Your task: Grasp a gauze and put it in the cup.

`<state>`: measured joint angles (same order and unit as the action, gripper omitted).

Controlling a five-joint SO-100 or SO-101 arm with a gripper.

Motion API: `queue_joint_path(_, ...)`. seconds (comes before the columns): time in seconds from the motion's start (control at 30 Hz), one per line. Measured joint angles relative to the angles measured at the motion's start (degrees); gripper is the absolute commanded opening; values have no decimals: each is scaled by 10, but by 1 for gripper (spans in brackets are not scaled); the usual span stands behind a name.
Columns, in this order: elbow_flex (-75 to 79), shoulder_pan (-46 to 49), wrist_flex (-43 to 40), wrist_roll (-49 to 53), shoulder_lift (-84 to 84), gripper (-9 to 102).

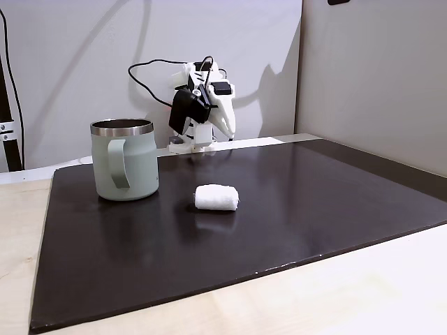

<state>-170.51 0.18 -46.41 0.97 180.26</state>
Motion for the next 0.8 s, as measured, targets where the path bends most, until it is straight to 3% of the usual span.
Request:
queue_joint_path(0.5, 384, 36, -6, -105, -475, 1)
queue_joint_path(0.8, 611, 72, -81, -126, -686, 21)
